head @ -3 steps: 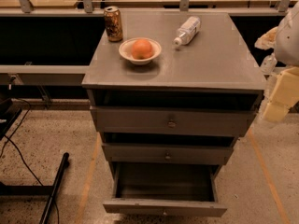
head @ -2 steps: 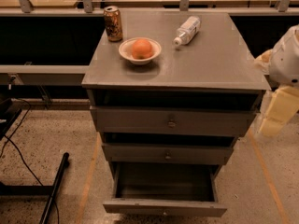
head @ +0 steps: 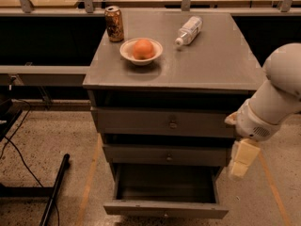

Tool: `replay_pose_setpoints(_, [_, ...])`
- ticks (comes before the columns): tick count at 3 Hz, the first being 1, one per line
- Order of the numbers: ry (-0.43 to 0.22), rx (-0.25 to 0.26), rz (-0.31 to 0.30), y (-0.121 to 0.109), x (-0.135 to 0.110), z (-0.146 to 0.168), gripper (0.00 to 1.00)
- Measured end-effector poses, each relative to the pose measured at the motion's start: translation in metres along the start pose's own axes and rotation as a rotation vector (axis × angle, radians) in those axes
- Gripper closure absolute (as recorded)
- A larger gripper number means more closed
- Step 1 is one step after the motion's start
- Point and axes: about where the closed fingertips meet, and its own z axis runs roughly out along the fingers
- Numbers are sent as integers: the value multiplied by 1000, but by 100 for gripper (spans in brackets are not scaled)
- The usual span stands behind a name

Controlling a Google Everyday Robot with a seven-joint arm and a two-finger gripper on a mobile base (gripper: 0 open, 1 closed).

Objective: Close bottom drawer

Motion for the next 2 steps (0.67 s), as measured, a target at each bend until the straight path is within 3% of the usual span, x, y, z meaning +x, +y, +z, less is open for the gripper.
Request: replay_pose_setpoints(2, [21,-73,17,-4,10,37,0])
